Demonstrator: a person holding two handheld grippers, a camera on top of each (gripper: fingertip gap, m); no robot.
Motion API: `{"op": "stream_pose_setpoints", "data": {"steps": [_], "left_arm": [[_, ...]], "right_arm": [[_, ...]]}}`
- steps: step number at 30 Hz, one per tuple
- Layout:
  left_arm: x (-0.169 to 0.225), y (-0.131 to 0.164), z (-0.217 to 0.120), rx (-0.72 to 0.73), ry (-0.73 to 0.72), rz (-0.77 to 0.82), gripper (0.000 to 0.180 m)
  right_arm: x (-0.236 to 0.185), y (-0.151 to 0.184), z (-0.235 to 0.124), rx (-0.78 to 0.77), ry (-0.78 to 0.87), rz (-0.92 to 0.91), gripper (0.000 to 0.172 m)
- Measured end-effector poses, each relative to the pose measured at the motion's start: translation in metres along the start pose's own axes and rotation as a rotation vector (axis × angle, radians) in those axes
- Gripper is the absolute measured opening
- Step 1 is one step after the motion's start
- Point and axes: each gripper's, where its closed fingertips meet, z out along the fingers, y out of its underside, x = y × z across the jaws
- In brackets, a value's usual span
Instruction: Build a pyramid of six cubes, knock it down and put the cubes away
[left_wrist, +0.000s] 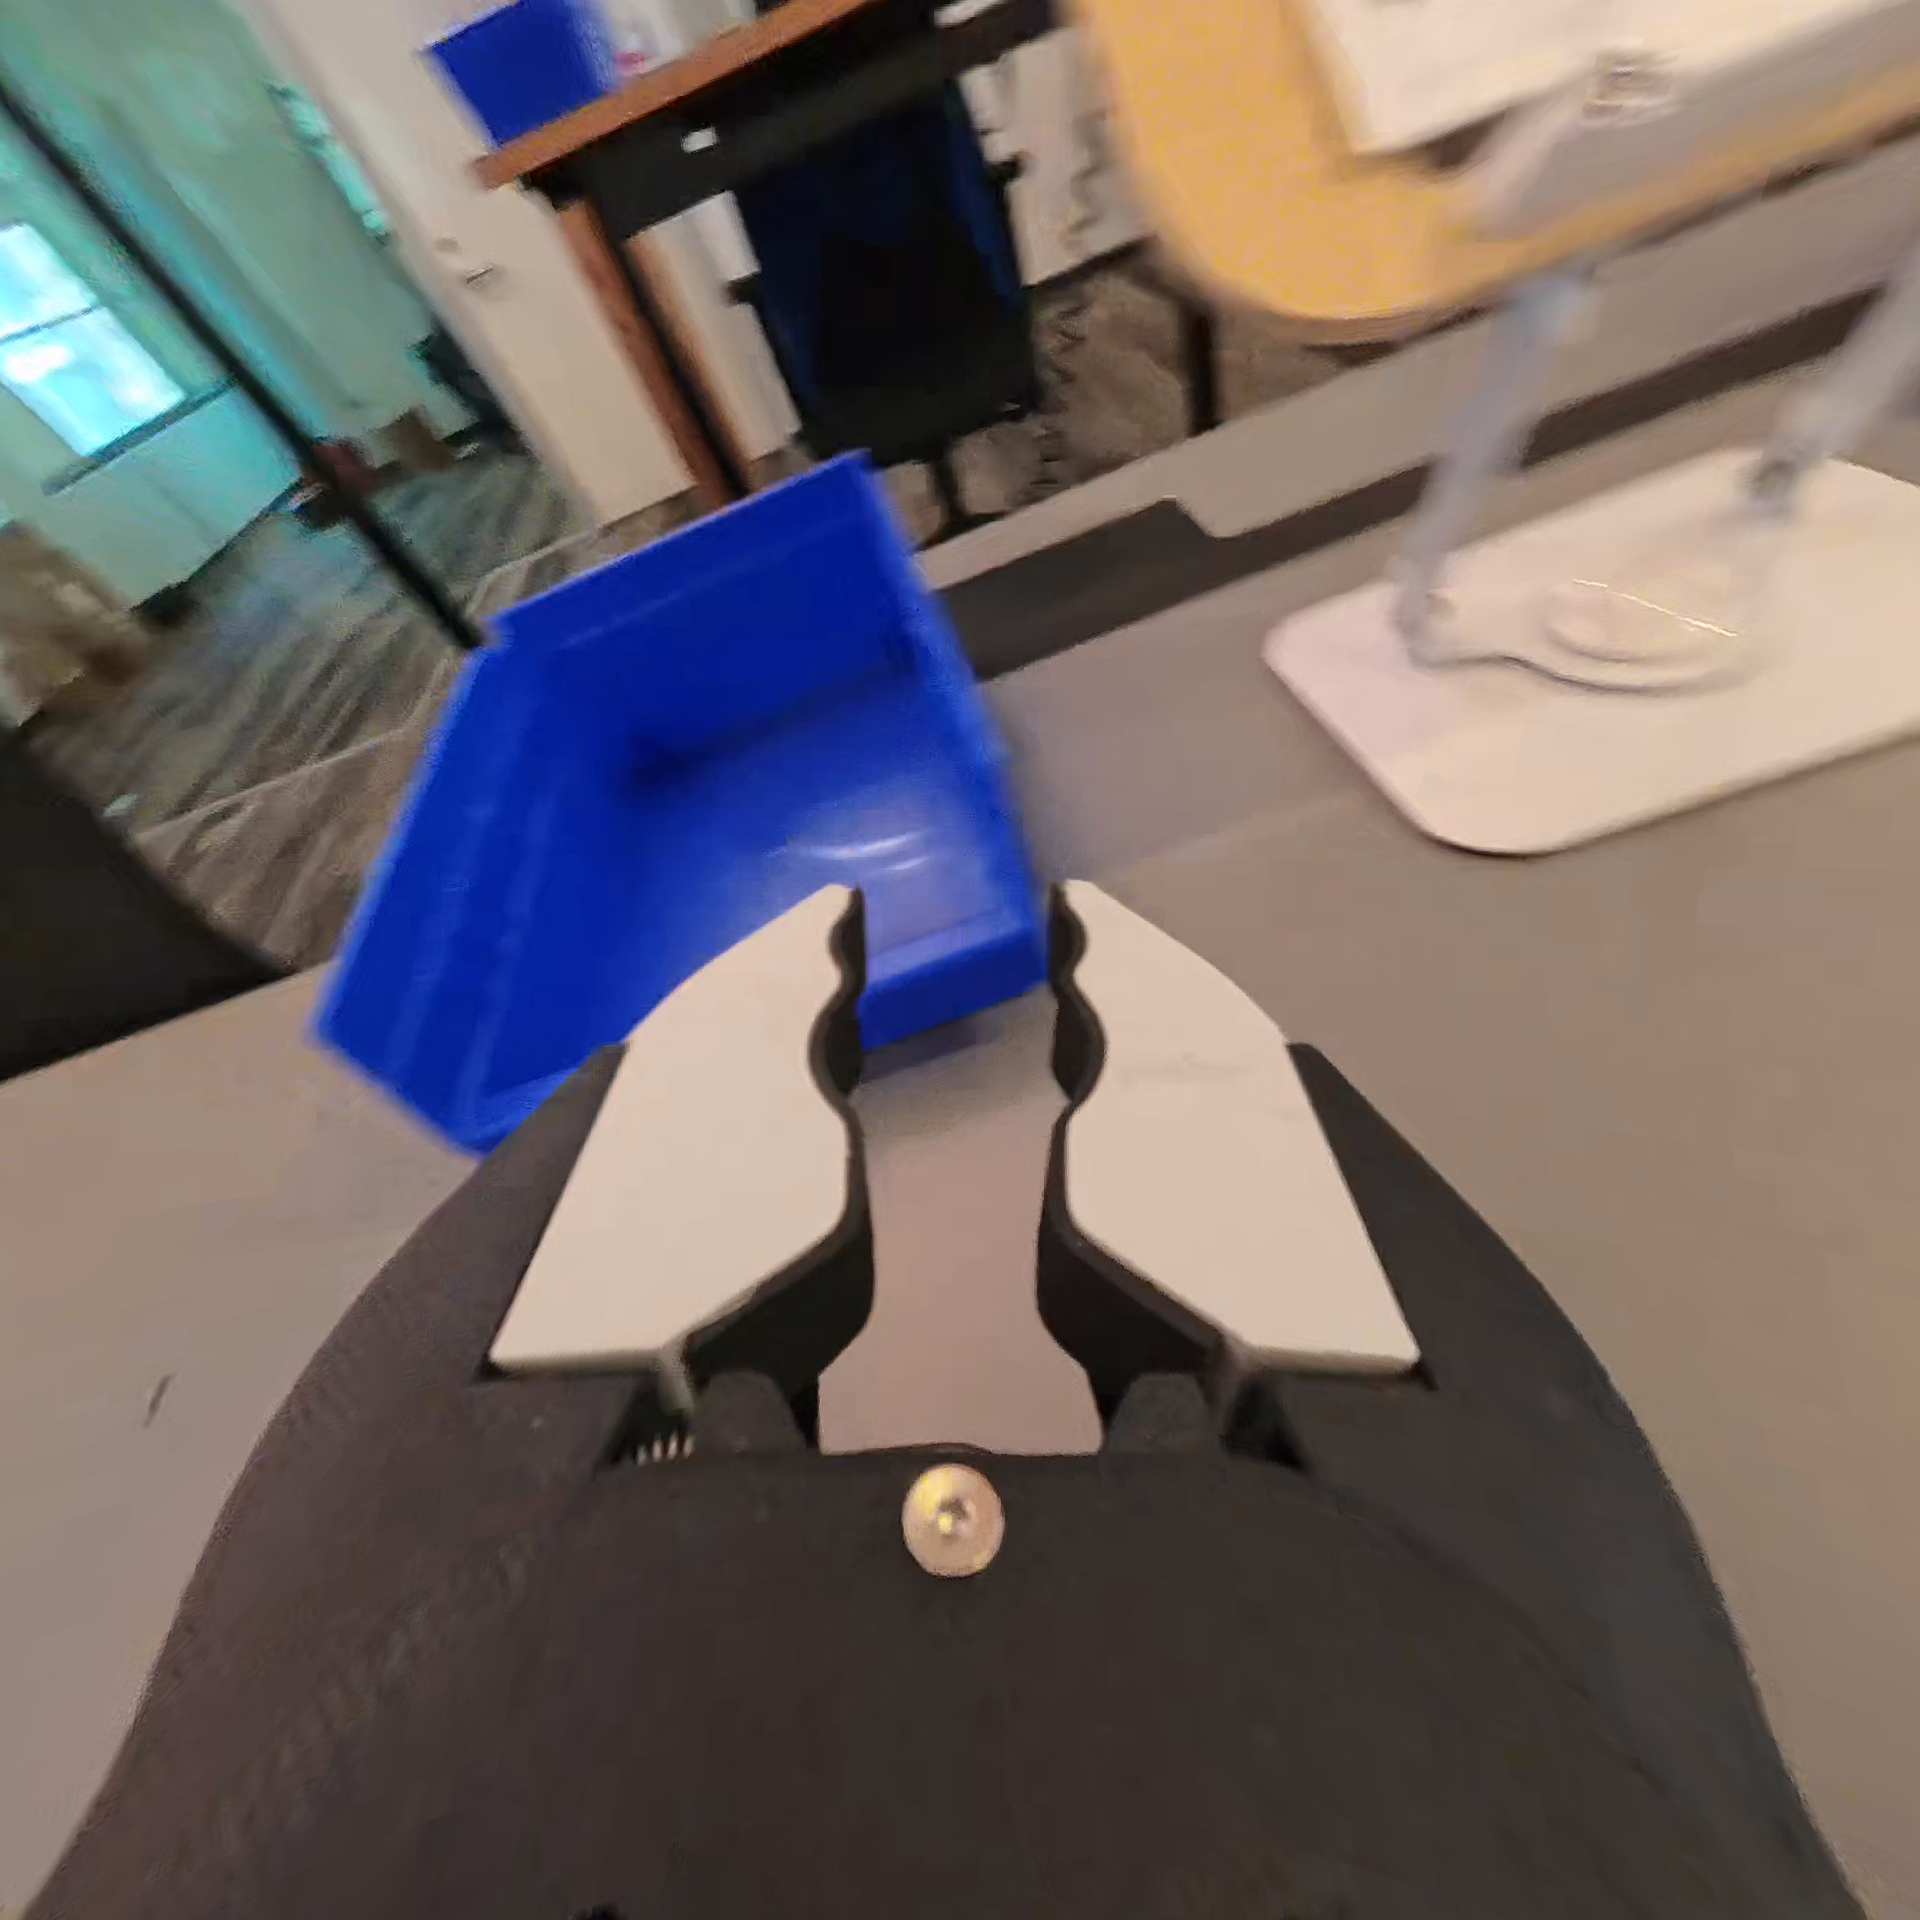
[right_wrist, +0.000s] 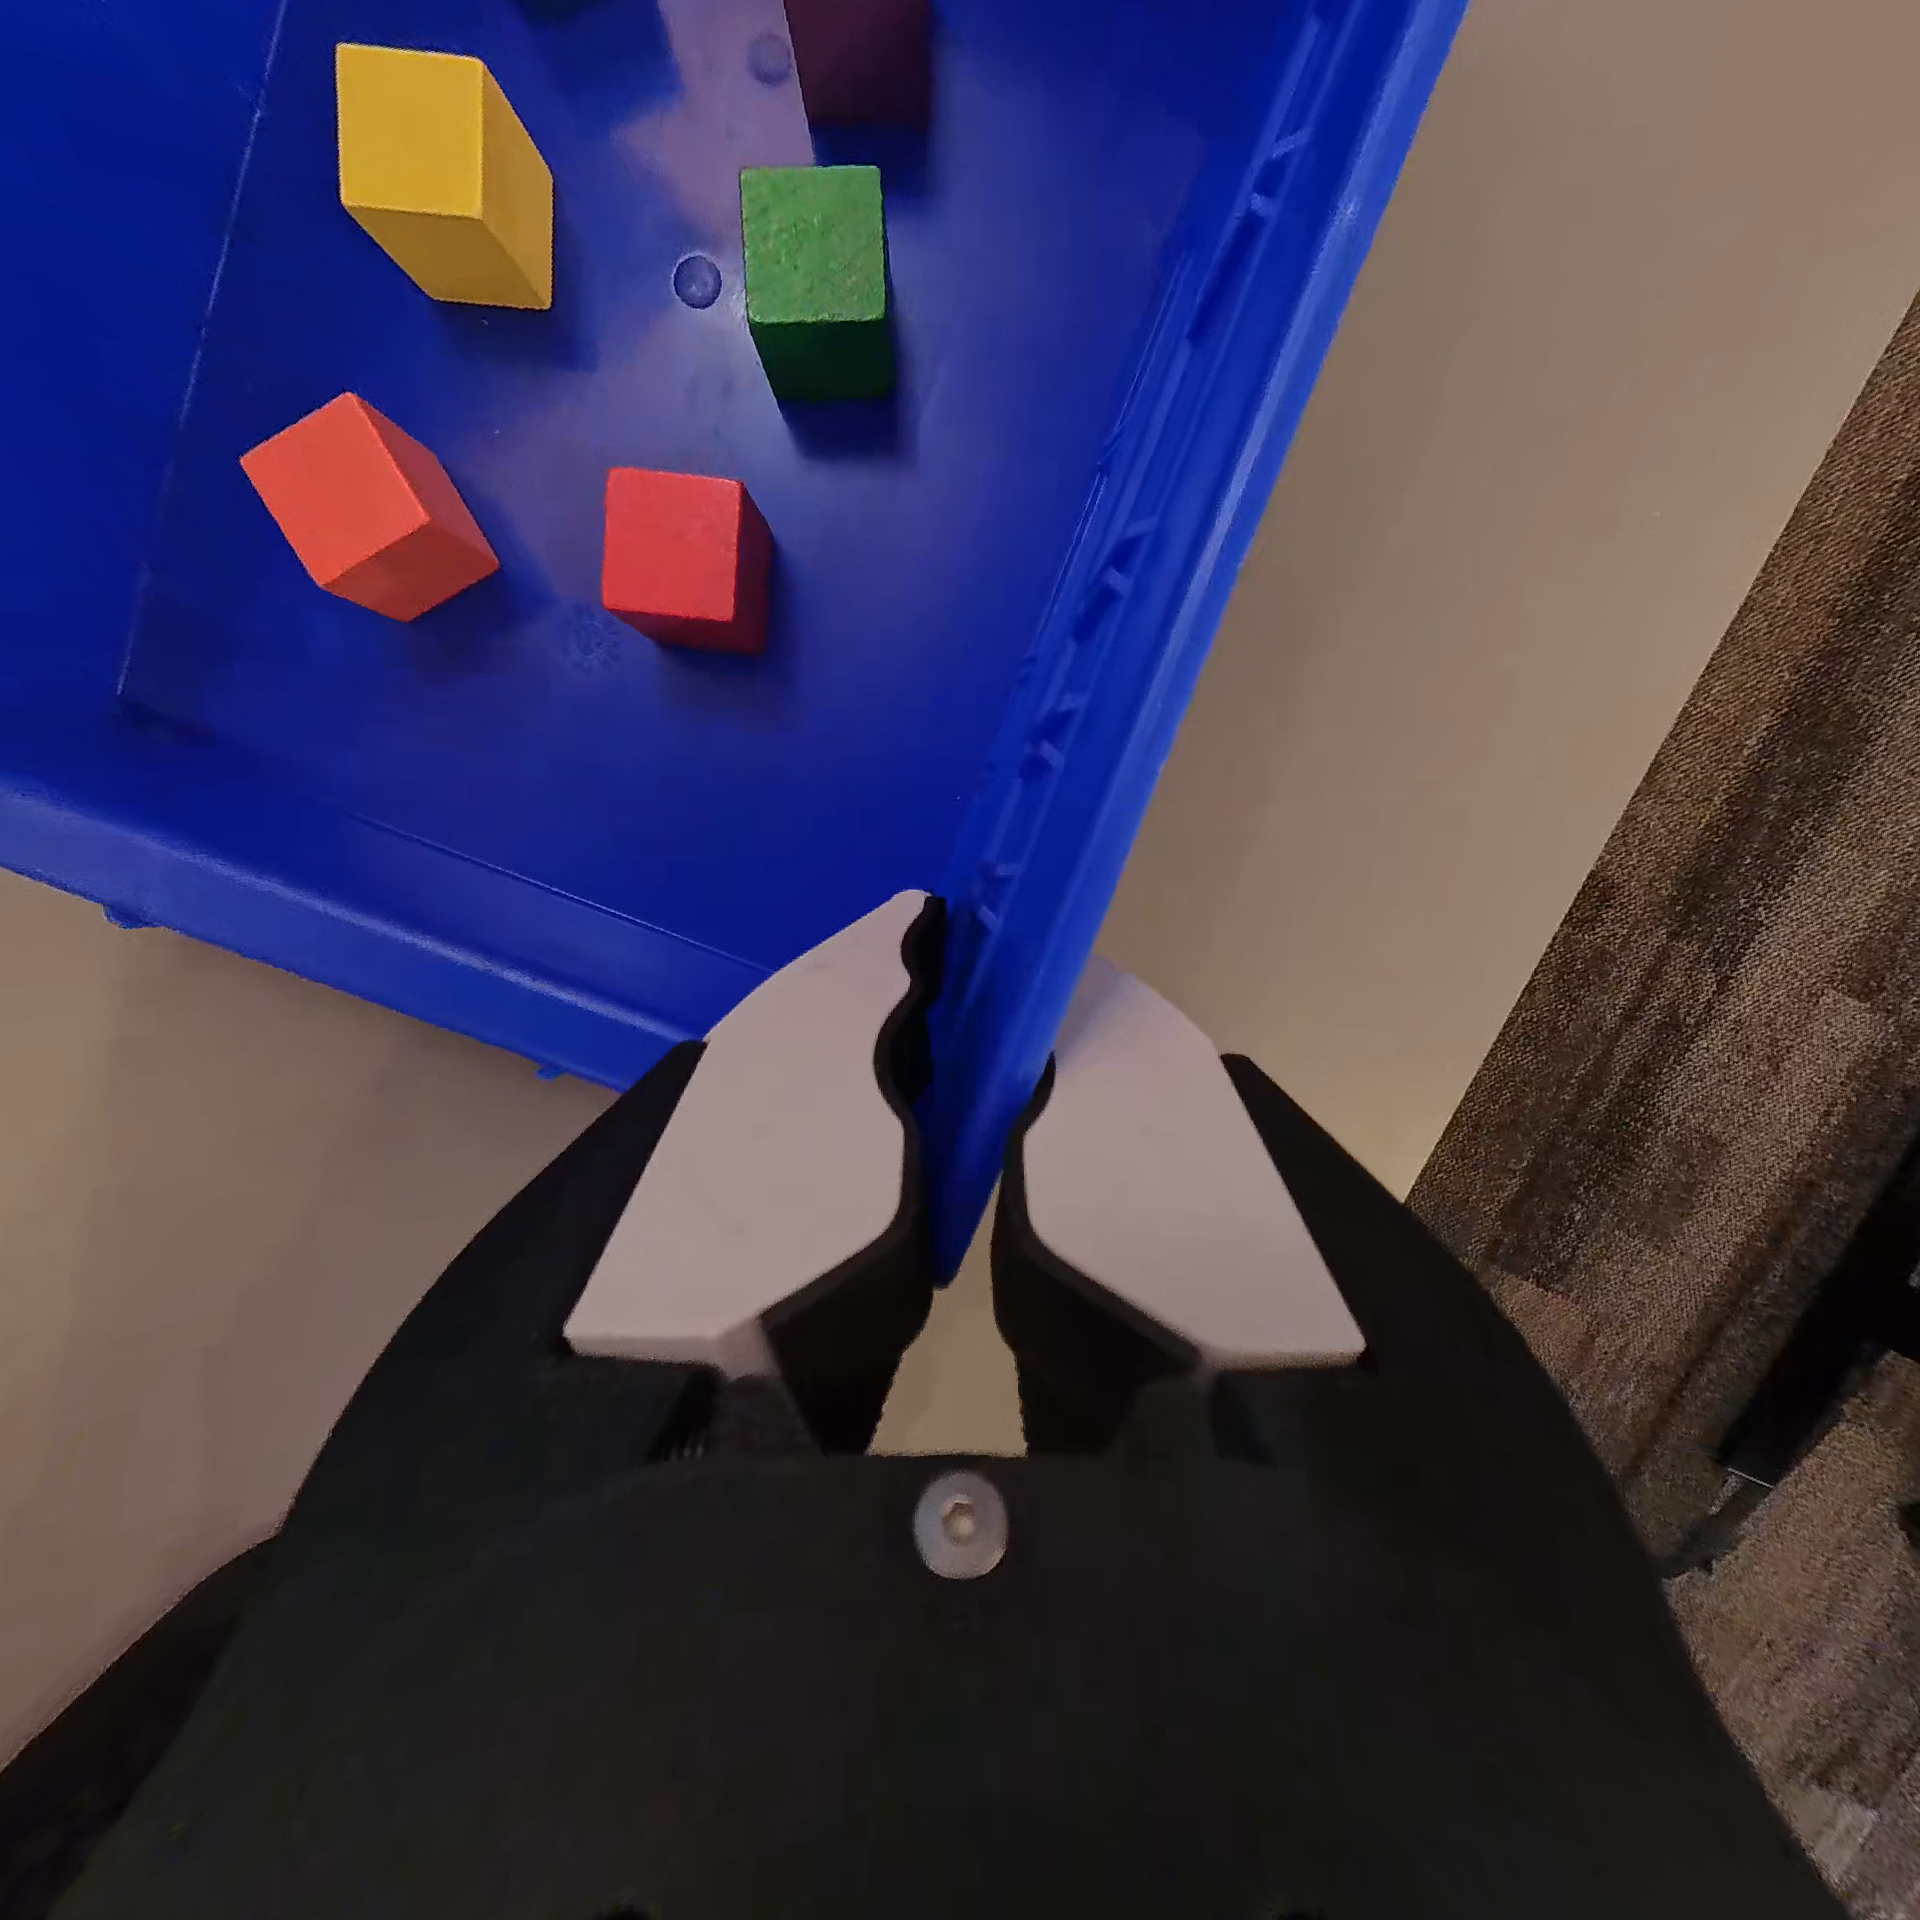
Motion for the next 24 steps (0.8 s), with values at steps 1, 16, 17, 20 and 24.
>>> {"op": "stream_pose_setpoints", "data": {"steps": [1, 16, 17, 20, 24], "left_arm": [[-0.026, 0.004, 0.0, -0.014, -0.047, -0.04, 0.044], [-0.139, 0.121, 0.1, -0.374, 0.235, -0.464, 0.04], [-0.141, 0.12, 0.103, -0.357, 0.251, -0.497, 0.032], [-0.146, 0.119, 0.103, -0.326, 0.277, -0.532, 0.011], [-0.148, 0.121, 0.096, -0.351, 0.22, -0.475, 0.005]], "right_arm": [[-0.001, 0.001, -0.001, -0.006, -0.003, 0.002, 0.008], [-0.043, 0.031, -0.033, -0.094, -0.055, -0.071, 0.008], [-0.048, 0.035, -0.036, -0.097, -0.064, -0.081, 0.007], [-0.064, 0.048, -0.046, -0.109, -0.089, -0.111, 0.007], [-0.089, 0.067, -0.058, -0.118, -0.126, -0.157, 0.007]]}}
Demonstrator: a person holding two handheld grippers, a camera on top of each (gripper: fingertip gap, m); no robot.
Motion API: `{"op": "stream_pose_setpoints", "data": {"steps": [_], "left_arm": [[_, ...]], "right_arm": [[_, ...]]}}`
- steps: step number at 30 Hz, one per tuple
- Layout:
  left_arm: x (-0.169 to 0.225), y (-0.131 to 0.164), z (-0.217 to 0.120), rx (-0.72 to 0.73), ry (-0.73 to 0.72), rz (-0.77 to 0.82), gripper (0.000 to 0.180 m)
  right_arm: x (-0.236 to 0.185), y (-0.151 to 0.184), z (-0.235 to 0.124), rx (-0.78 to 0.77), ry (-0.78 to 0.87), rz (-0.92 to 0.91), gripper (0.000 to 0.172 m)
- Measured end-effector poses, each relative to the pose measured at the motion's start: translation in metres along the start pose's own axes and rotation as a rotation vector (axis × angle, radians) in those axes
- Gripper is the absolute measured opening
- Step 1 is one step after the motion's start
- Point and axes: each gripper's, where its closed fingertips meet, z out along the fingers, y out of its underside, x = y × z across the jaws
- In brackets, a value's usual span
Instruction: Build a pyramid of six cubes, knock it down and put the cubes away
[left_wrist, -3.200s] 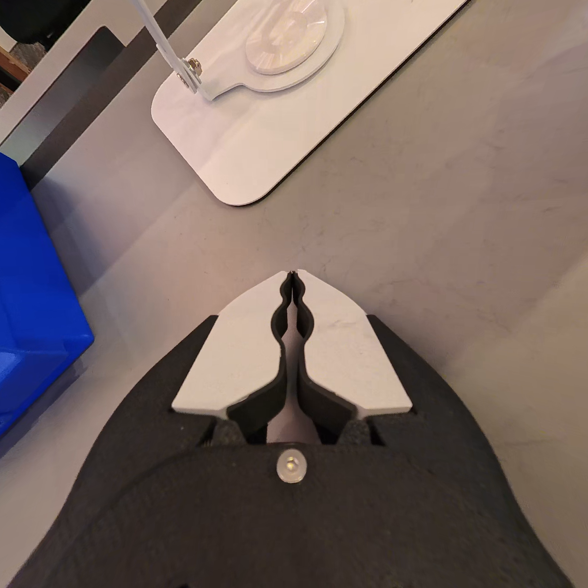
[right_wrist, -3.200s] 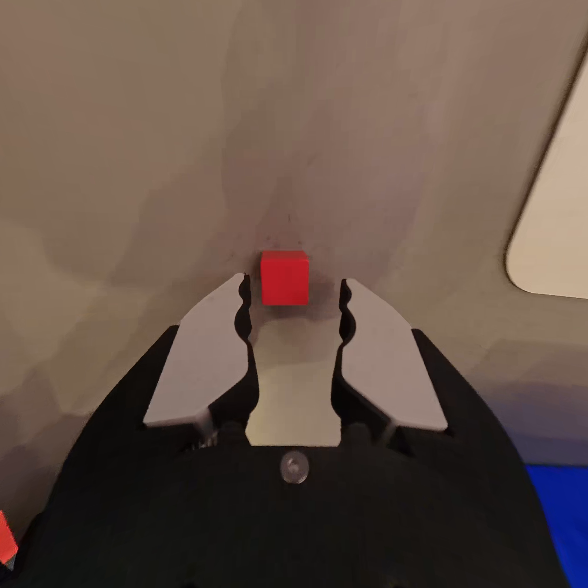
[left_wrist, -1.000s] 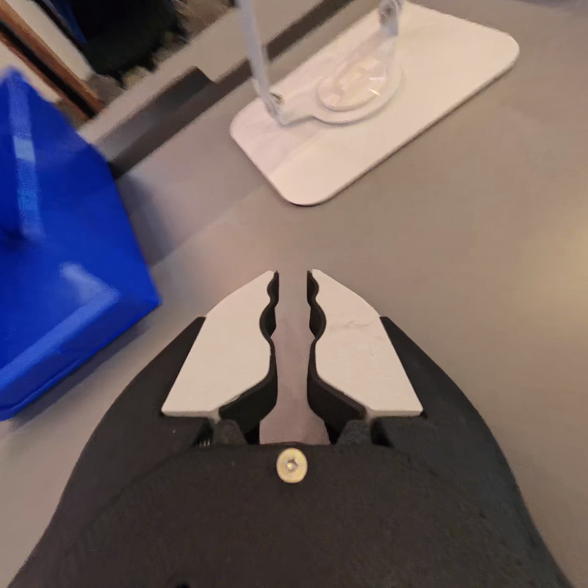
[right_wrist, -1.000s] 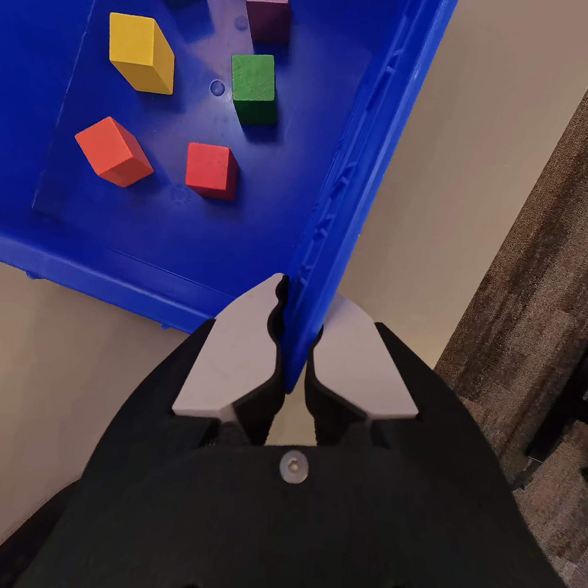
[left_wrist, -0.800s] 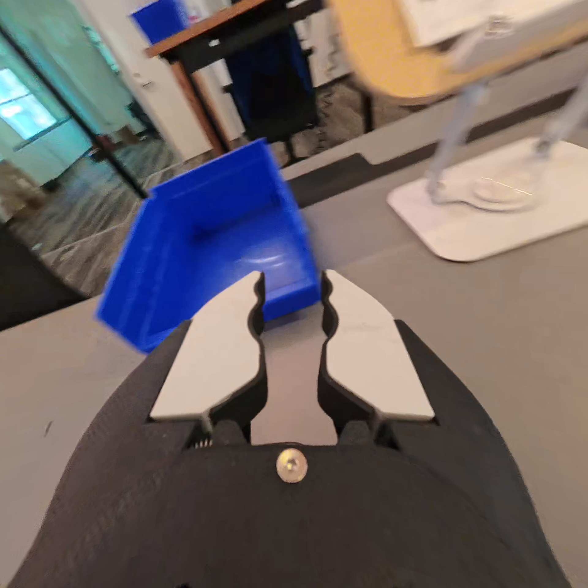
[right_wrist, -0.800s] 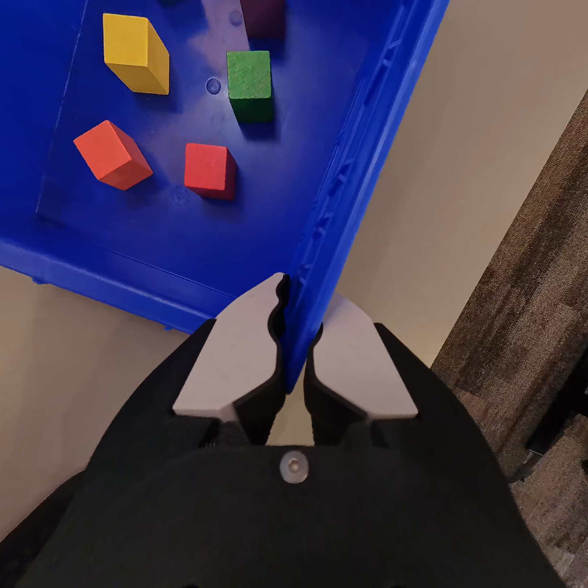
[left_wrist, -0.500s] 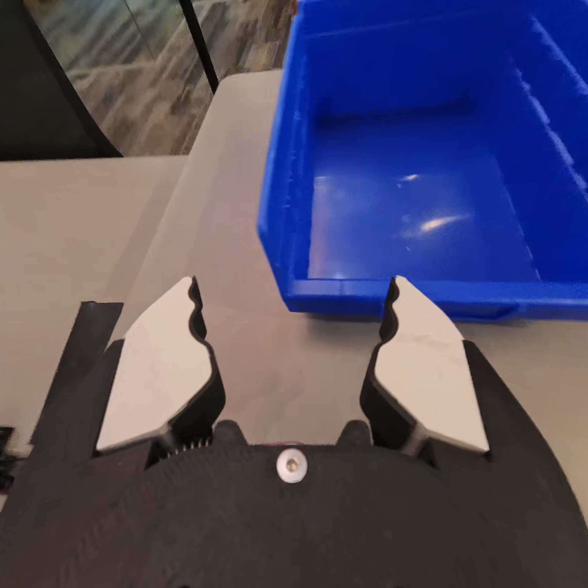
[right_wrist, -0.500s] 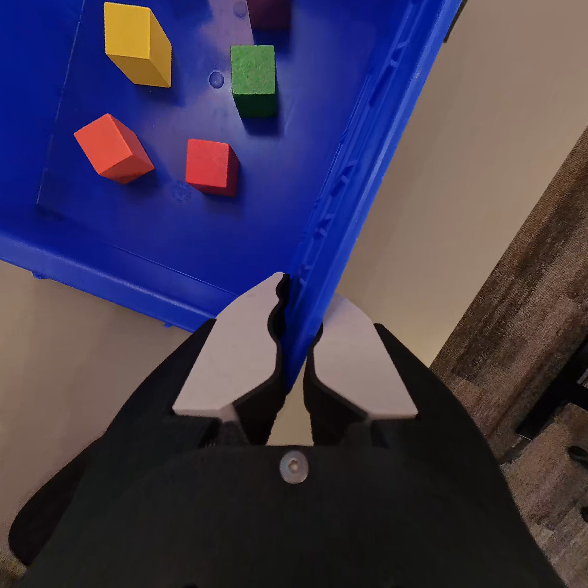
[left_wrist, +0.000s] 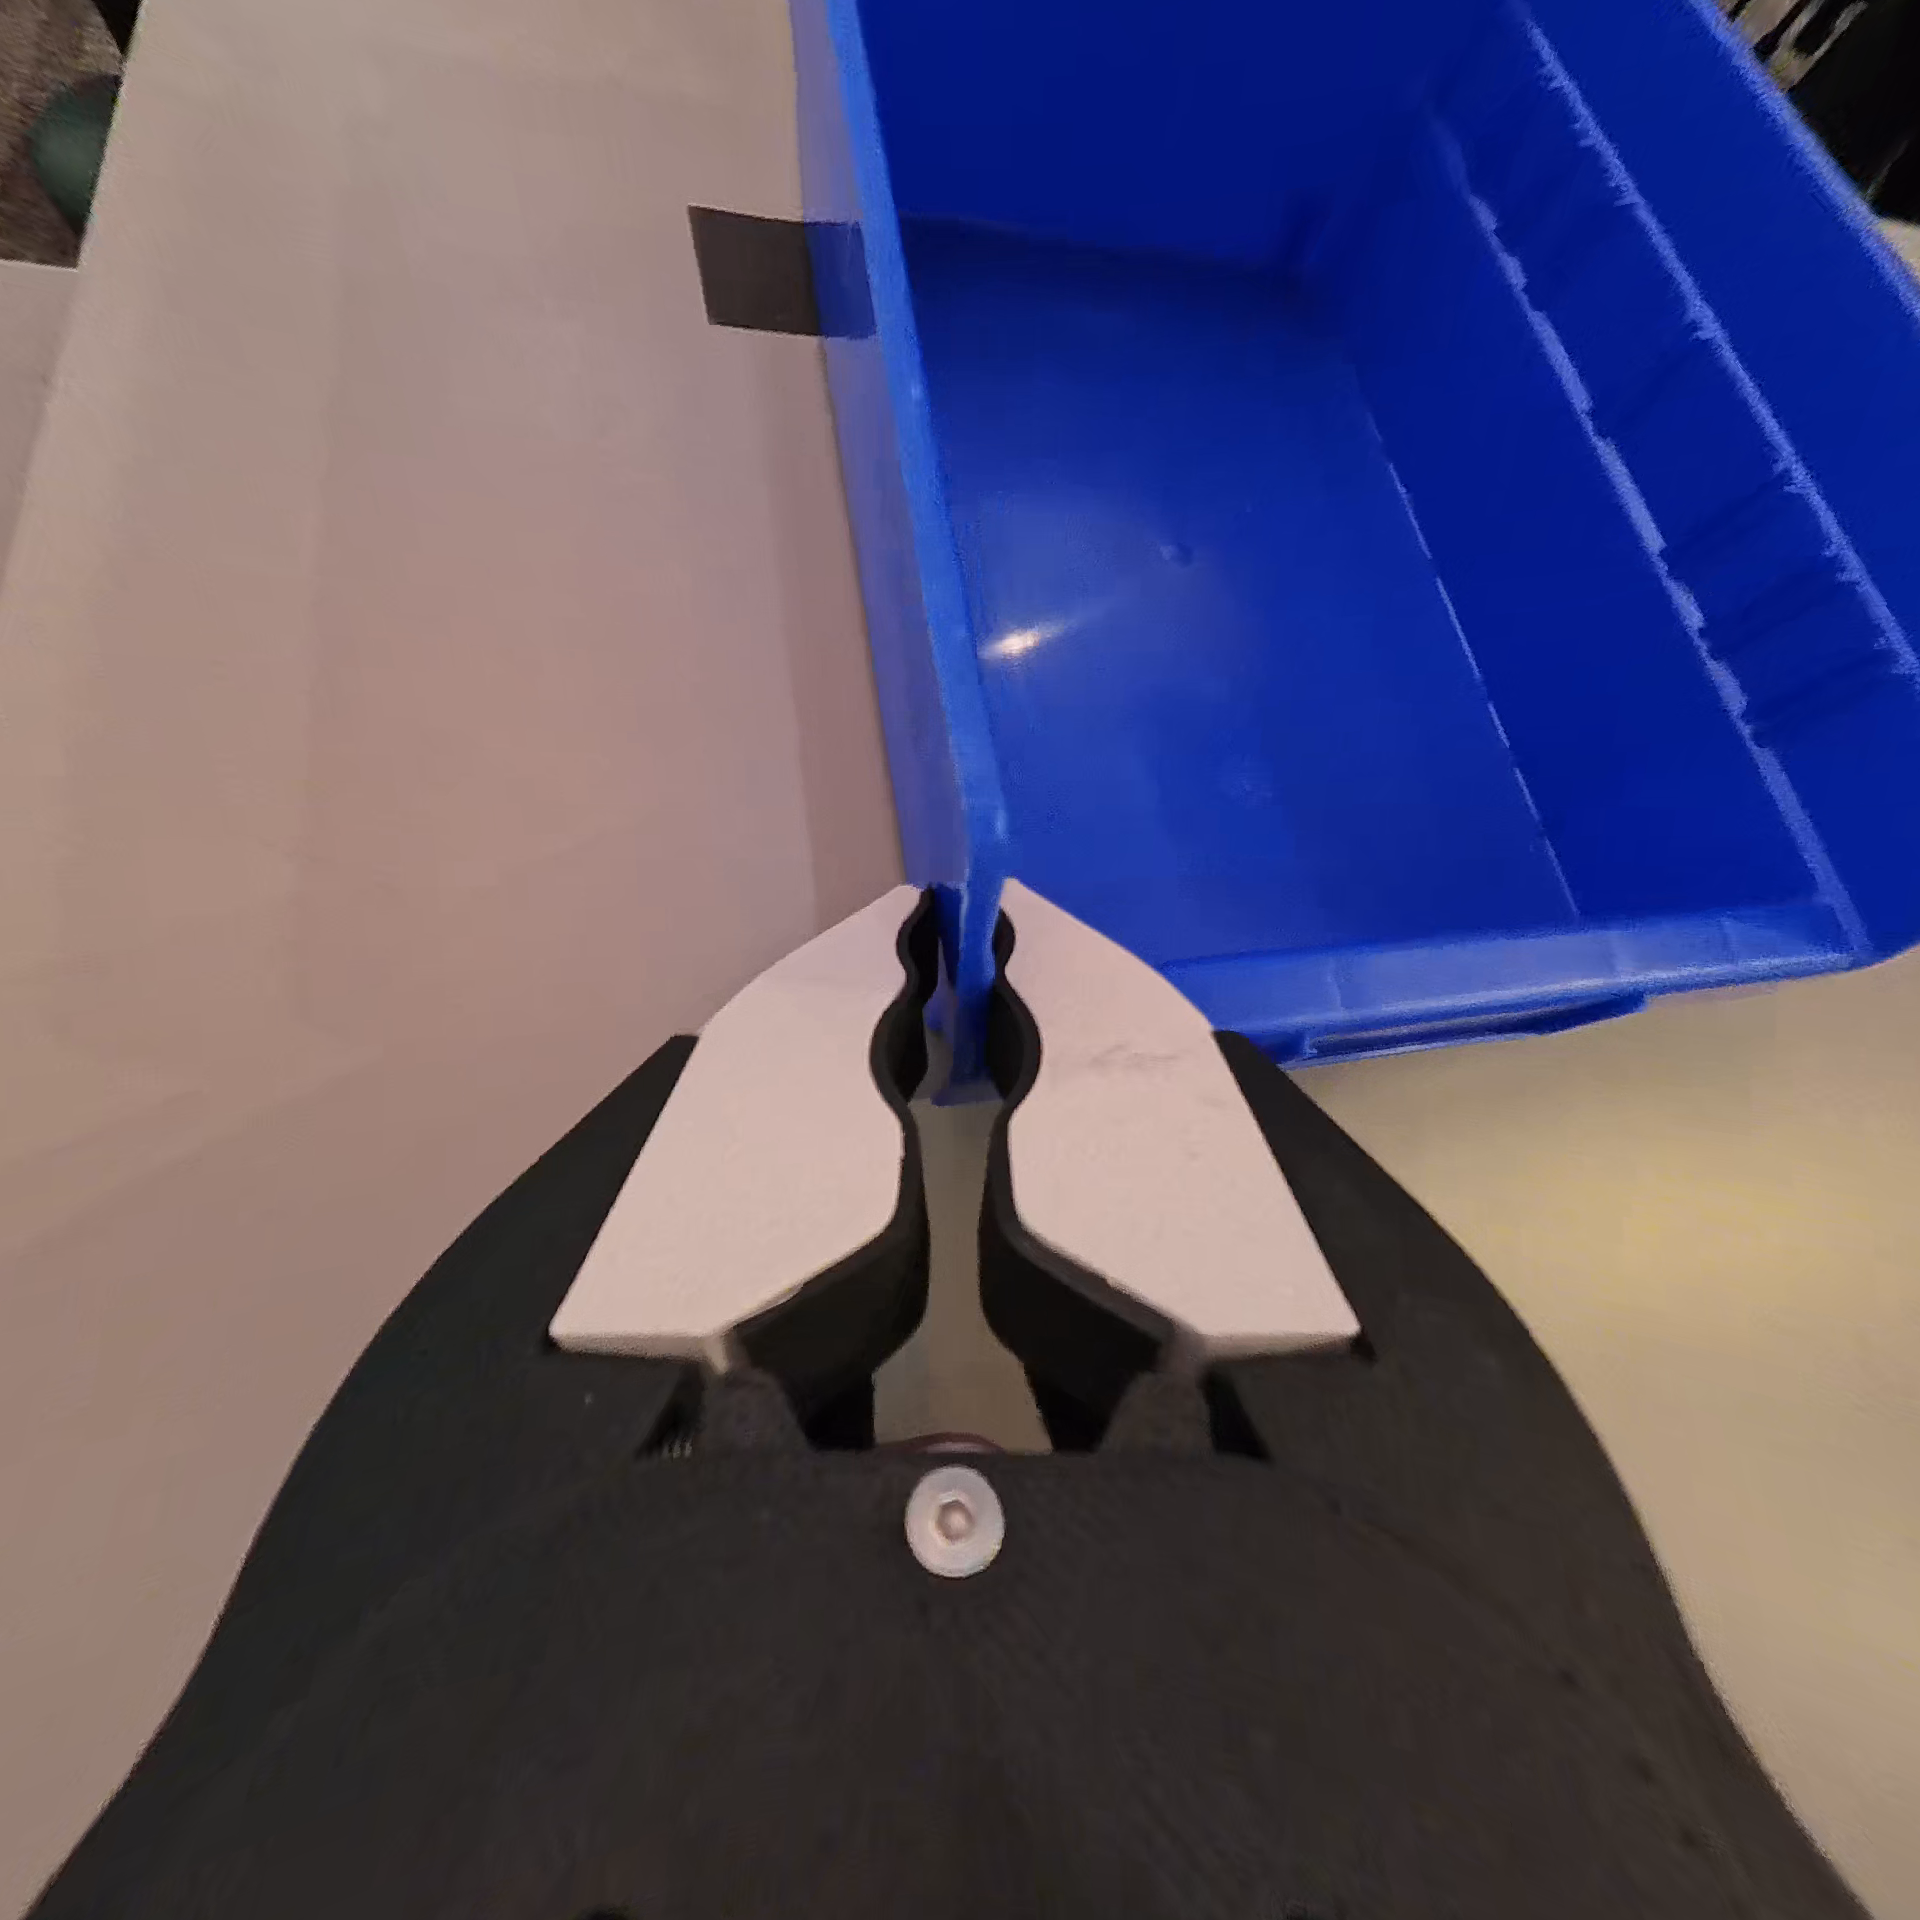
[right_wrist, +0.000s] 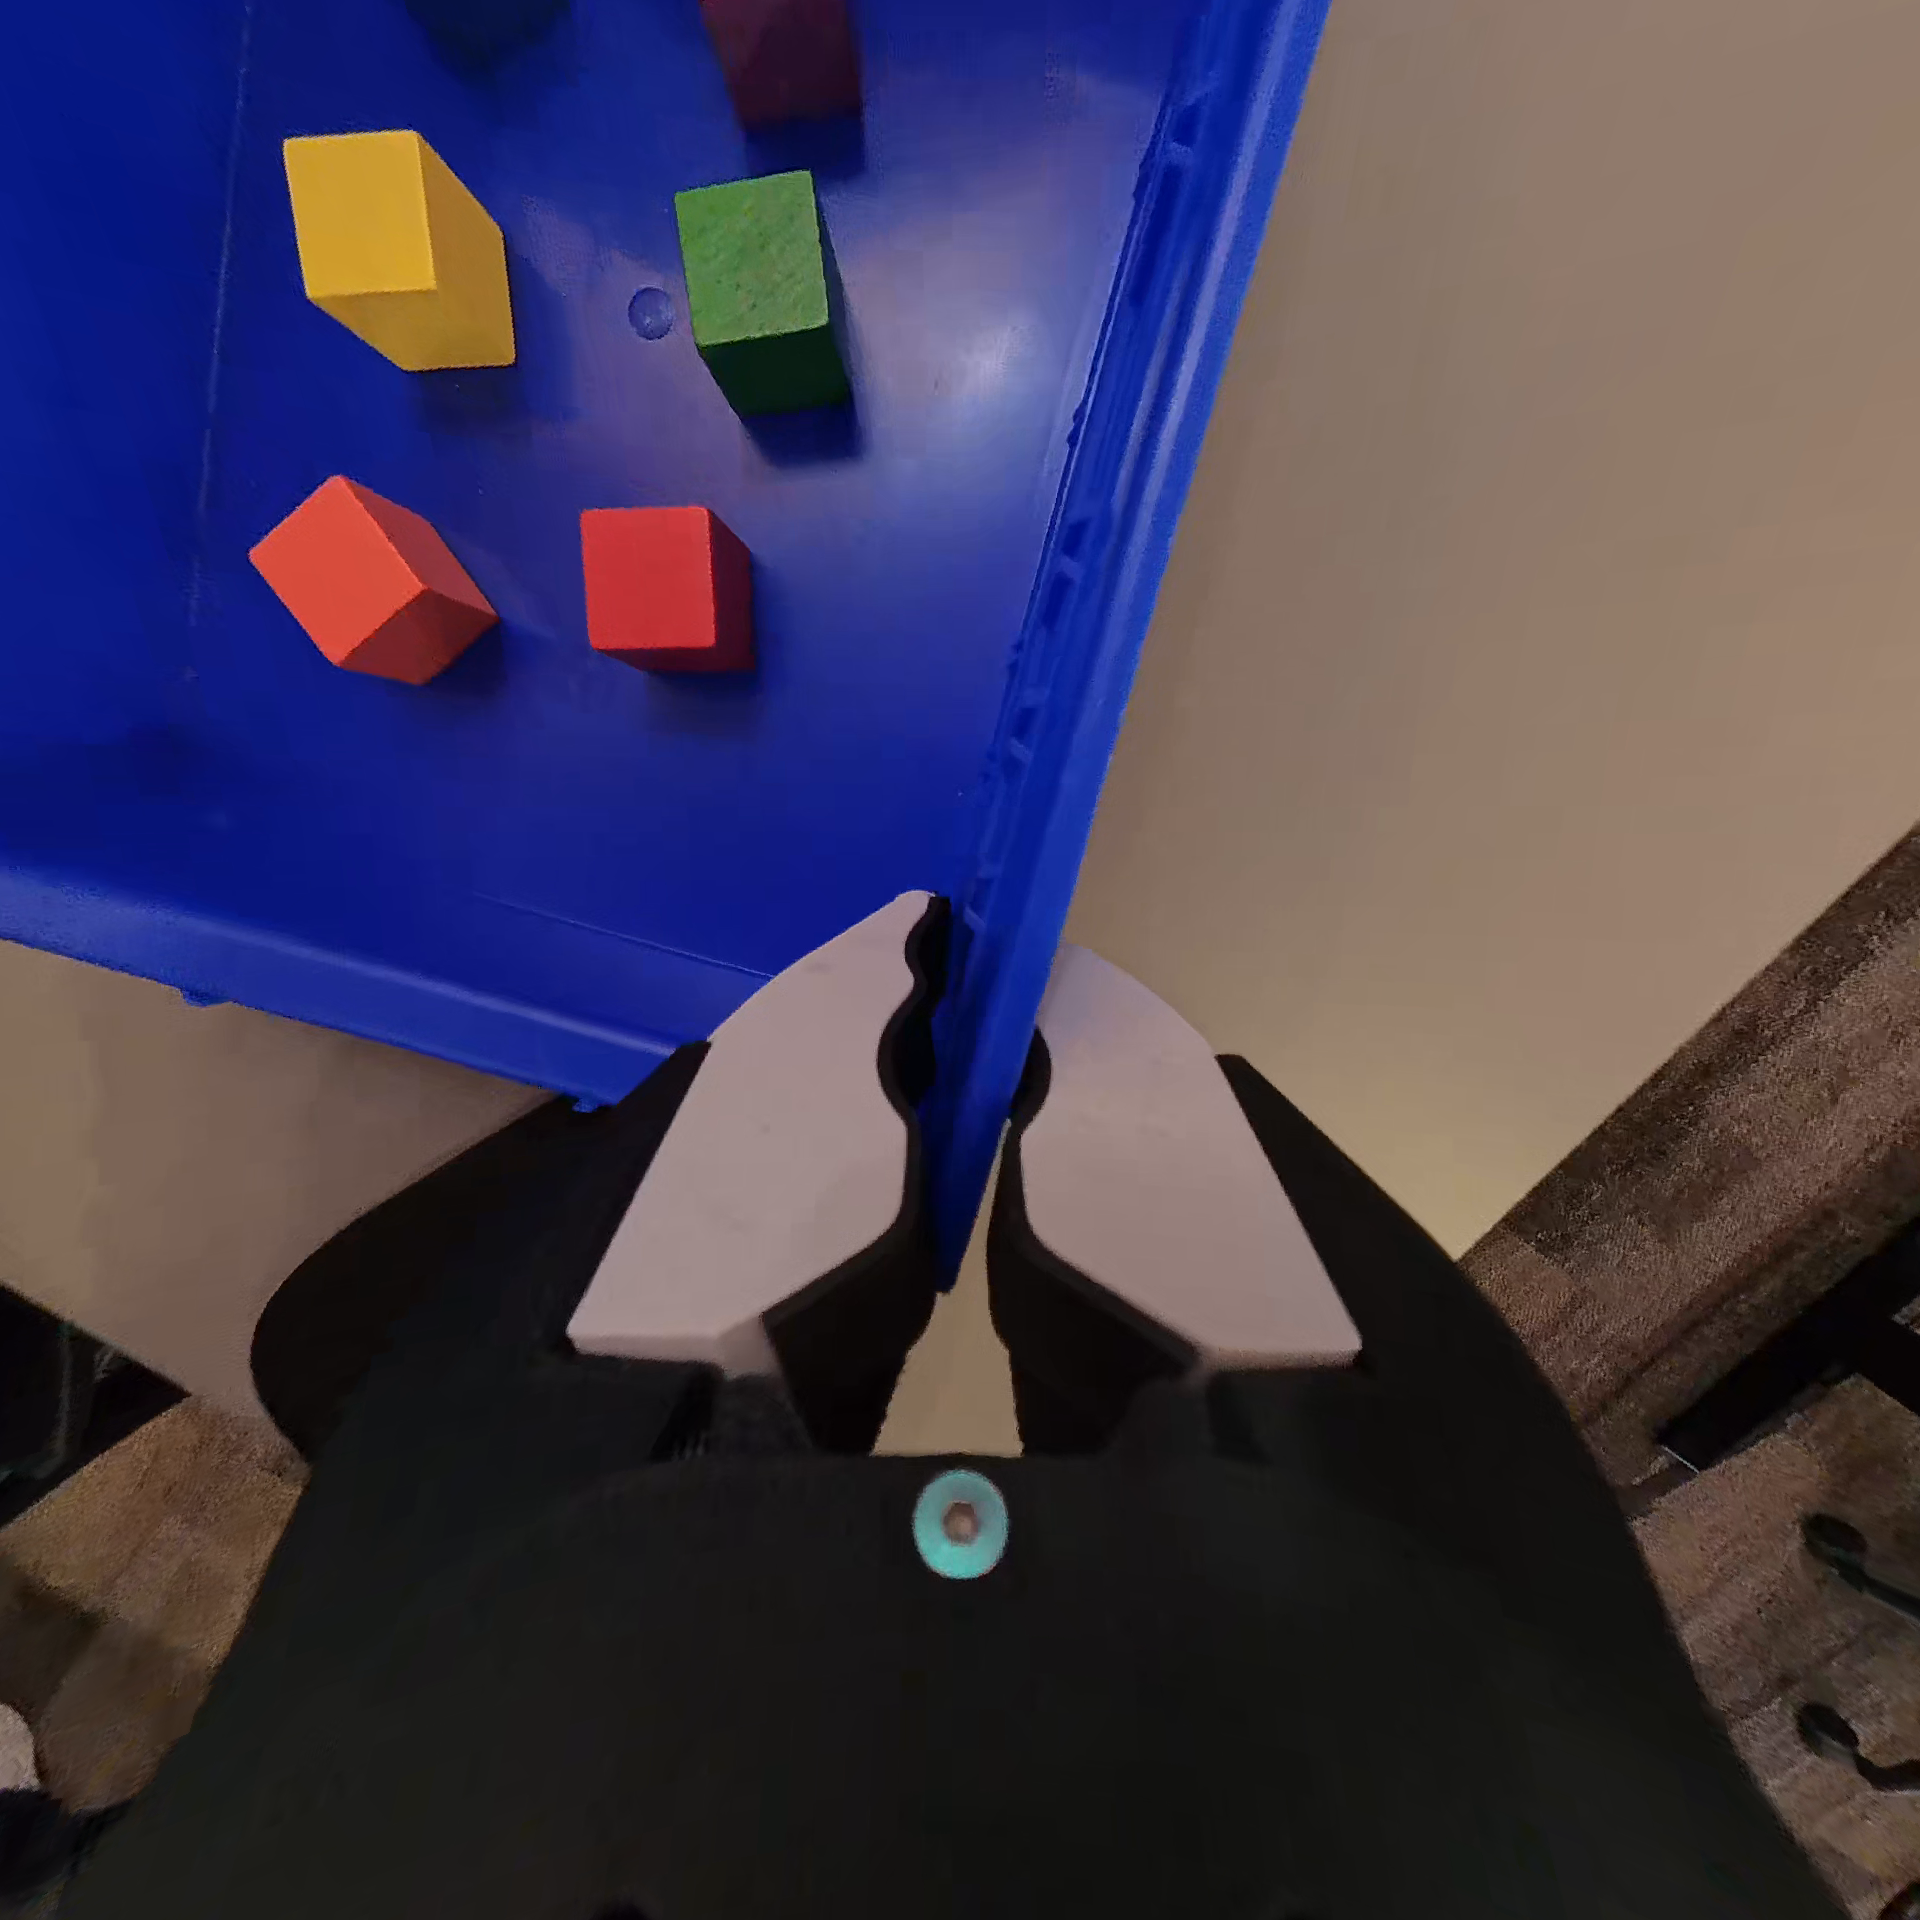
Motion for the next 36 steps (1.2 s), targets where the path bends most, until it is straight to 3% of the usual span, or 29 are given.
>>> {"op": "stream_pose_setpoints", "data": {"steps": [11, 17, 28, 36], "left_arm": [[0.015, 0.018, -0.068, 0.077, -0.044, 0.034, 0.003], [0.027, 0.036, -0.114, 0.087, -0.041, 0.063, 0.004], [0.018, 0.064, -0.199, 0.145, -0.144, 0.119, 0.004], [0.004, 0.068, -0.236, 0.227, -0.193, 0.121, 0.004]], "right_arm": [[-0.09, 0.041, -0.004, 0.011, -0.078, -0.128, 0.006], [-0.136, 0.043, 0.003, 0.036, -0.106, -0.197, 0.005], [-0.221, -0.01, 0.038, 0.055, -0.227, -0.324, 0.005], [-0.266, -0.066, 0.06, 0.076, -0.273, -0.374, 0.005]]}}
